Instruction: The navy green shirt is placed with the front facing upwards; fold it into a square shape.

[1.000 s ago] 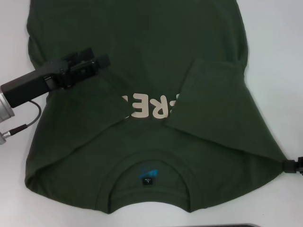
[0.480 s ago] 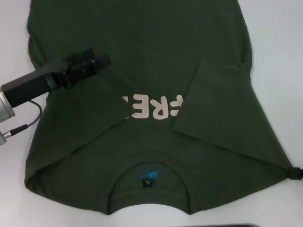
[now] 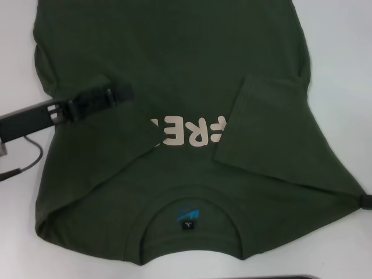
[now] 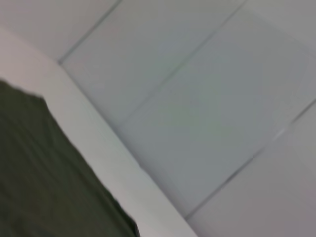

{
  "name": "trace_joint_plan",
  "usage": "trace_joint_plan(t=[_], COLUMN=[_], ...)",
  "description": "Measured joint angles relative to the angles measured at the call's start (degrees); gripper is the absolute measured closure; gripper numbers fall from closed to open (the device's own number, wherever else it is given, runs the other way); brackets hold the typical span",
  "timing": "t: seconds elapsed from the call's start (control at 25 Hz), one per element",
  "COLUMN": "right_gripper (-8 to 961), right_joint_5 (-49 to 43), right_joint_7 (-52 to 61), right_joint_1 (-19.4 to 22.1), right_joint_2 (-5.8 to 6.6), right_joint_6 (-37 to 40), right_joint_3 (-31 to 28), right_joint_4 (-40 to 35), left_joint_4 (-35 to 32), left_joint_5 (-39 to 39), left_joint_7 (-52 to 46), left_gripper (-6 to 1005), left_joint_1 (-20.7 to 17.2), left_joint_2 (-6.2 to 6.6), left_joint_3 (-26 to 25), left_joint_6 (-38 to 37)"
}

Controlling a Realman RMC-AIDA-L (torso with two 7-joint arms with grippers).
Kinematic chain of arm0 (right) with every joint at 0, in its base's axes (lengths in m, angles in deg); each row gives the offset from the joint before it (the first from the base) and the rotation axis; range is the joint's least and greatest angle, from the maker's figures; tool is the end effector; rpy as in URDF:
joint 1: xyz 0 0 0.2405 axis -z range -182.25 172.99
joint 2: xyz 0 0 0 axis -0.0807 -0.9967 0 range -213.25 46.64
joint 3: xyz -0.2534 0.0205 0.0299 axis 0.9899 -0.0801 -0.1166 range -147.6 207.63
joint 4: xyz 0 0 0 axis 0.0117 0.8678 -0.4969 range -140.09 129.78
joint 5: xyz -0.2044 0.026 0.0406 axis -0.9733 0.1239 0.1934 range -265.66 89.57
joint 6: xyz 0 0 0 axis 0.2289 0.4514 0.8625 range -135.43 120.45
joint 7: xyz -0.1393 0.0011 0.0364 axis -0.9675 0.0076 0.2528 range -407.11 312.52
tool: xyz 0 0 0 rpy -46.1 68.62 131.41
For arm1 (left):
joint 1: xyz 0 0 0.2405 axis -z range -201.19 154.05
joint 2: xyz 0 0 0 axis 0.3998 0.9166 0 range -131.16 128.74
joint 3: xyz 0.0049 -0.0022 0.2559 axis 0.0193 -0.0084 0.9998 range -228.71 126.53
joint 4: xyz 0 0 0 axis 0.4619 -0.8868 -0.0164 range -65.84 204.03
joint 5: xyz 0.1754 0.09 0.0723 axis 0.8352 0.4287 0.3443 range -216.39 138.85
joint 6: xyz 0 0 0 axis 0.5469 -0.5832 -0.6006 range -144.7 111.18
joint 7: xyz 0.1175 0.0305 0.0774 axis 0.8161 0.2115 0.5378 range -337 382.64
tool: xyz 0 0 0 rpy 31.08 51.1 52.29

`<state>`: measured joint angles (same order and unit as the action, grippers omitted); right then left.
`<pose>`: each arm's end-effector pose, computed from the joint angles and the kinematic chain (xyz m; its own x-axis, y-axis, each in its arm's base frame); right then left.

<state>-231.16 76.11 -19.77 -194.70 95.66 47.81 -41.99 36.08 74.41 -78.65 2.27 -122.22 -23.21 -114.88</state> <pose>0.3922 0.1943 0.0615 -0.0691 -0.9548 -0.2890 -0.9868 0.0229 0.1602 -0.2764 0.2916 0.0011 0.3187 0.6933 0.6464 0.7657 -0.5902 0.2555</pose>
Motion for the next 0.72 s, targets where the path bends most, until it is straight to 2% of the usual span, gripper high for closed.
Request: trace_joint_plan(t=[0.28, 0.44, 0.72], right_gripper=[912, 911, 911], right_joint_5=[0.0, 0.0, 0.0], right_joint_7=[-0.1, -0.1, -0.1], right_joint_1=[-0.9, -1.3, -1.6], right_joint_2=[0.64, 0.82, 1.01], right_joint_6=[0.0, 0.0, -0.4], right_joint_3=[-0.4, -0.5, -0.4], right_joint_4=[-0.1, -0.1, -0.1], left_joint_4=[-4.0, -5.9, -8.9], left_joint_5=[9.0, 11.3, 16.1], left_joint_7=[-8.7, -11.8, -16.2], left_gripper=[115, 115, 114], left_joint_1=[0.2, -0.4, -1.6], left_joint_2=[1.61, 2.38, 2.95], left_joint_3=[-0.5, -1.2, -2.8], left_joint_6=[-3.9, -6.4, -7.5])
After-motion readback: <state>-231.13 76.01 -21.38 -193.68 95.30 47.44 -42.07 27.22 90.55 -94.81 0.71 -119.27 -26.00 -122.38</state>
